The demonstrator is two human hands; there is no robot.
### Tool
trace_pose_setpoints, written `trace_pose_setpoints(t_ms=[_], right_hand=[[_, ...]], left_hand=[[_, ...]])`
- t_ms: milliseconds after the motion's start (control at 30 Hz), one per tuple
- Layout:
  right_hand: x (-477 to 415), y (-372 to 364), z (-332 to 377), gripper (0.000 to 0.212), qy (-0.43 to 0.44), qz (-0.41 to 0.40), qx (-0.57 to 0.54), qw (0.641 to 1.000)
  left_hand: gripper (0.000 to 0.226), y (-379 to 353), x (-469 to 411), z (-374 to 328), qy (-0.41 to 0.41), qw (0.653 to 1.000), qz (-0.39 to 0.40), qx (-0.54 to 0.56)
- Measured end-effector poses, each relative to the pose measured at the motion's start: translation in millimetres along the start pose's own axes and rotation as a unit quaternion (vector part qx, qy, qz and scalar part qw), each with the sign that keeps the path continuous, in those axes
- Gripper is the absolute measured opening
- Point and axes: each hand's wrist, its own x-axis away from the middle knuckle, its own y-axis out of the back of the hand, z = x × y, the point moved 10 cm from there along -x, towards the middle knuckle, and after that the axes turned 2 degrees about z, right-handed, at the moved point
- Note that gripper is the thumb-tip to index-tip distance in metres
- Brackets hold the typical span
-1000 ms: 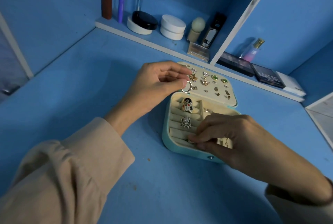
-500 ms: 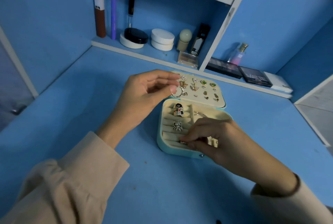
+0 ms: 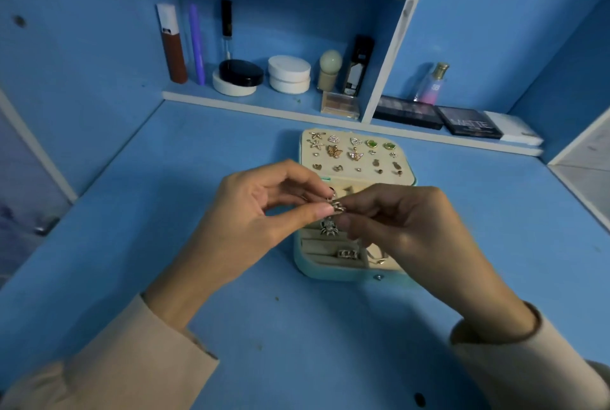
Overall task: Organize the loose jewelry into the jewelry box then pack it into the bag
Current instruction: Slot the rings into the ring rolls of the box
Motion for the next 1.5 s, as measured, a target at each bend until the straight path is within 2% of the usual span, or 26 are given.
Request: trace_pose_setpoints(t_ms=[133, 200, 333, 467, 667, 967, 1167, 1500], right_hand=[[2, 4, 3, 0.008, 0.042, 0.005, 0.101, 0.994], [5, 2, 8, 0.015, 0.078, 0.008, 0.164, 0.983], [7, -4, 16, 0.019, 0.119, 0.032, 0.219, 0.968], [9, -17, 21, 0.019, 0.146, 0.058, 0.263, 0.952], [15, -28, 27, 0.017, 0.178, 0.074, 0.306, 0.932], [10, -32, 25, 0.014, 0.169, 0.060, 0.290, 0.940], [8, -30, 23, 0.015, 0.148, 0.064, 0.267, 0.950], [6, -44, 22, 0.006, 0.175, 0.107, 0.304, 0.930]], left_hand=[[0.017, 1, -2, 15, -0.002, 0.978, 0.044, -0.202], [0.020, -3, -3, 25, 0.013, 0.963, 0.080, -0.256], [0.031, -7, -2, 34, 0.031, 0.947, 0.100, -0.304], [0.017, -9, -2, 33, 0.029, 0.939, 0.115, -0.322], [0.013, -9, -1, 41, 0.074, 0.948, 0.112, -0.289], [0.017, -4, -2, 48, 0.112, 0.976, 0.078, -0.168], [0.016, -4, -3, 51, 0.125, 0.977, 0.079, -0.154], [0.021, -4, -3, 51, 0.130, 0.978, 0.080, -0.140]])
